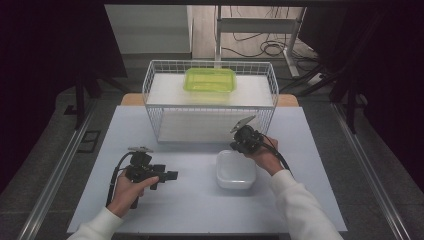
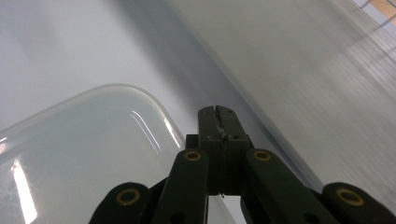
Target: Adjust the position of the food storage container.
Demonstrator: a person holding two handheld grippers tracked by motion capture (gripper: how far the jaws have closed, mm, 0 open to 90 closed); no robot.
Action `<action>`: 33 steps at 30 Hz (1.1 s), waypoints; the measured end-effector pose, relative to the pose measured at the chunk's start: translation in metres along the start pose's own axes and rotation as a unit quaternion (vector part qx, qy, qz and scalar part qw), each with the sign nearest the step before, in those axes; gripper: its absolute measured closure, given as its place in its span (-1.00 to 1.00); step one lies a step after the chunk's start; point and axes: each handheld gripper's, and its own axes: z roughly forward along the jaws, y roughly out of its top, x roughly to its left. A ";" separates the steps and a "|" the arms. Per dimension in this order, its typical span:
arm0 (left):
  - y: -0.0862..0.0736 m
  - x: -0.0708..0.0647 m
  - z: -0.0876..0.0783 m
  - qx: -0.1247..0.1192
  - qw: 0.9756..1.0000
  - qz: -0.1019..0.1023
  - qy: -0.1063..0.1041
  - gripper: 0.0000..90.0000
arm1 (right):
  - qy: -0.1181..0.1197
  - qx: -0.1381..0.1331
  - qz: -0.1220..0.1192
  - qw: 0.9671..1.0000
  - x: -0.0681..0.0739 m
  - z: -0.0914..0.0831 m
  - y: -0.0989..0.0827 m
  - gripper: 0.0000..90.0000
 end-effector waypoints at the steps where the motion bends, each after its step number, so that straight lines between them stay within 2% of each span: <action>1: 0.000 0.000 0.000 0.001 1.000 0.002 0.000 -0.45 | 0.004 0.002 0.001 1.000 0.002 0.000 0.000 0.97; 8: 0.000 0.001 0.001 0.001 1.000 -0.001 0.003 -0.45 | 0.022 0.001 -0.003 1.000 0.009 0.003 0.001 0.97; 11: 0.000 0.001 0.000 -0.003 1.000 -0.004 0.005 -0.45 | 0.020 0.002 -0.003 1.000 0.010 0.002 0.001 0.97; 12: 0.000 0.001 -0.001 -0.004 1.000 -0.003 0.009 -0.45 | 0.019 -0.001 0.000 1.000 0.010 0.000 0.001 0.97; 13: -0.001 0.001 -0.002 -0.006 1.000 -0.004 0.009 -0.45 | 0.018 -0.019 0.010 1.000 0.008 -0.010 -0.002 0.97; 15: -0.001 0.001 -0.001 -0.010 1.000 -0.007 0.008 -0.45 | 0.015 -0.035 0.021 0.999 0.005 -0.019 -0.006 0.97; 18: -0.001 0.001 -0.001 -0.009 1.000 -0.004 0.016 -0.45 | 0.005 -0.046 0.045 0.998 0.002 -0.036 -0.019 0.97; 19: -0.001 0.001 -0.001 -0.009 1.000 -0.004 0.016 -0.45 | 0.005 -0.046 0.045 0.998 0.002 -0.036 -0.019 0.97; 20: -0.002 0.001 -0.002 -0.010 1.000 -0.002 0.023 -0.45 | -0.007 -0.045 0.063 0.997 0.001 -0.047 -0.031 0.97; 26: -0.001 0.002 -0.001 -0.014 1.000 -0.010 0.021 -0.45 | -0.028 -0.029 0.099 0.994 0.000 -0.066 -0.064 0.97; 30: -0.001 0.002 0.001 -0.012 1.000 -0.009 0.027 -0.45 | -0.027 -0.012 0.122 0.992 0.002 -0.069 -0.085 0.97; 33: -0.001 0.002 0.003 -0.009 0.999 -0.009 0.032 -0.45 | -0.019 0.010 0.134 0.991 0.003 -0.061 -0.096 0.97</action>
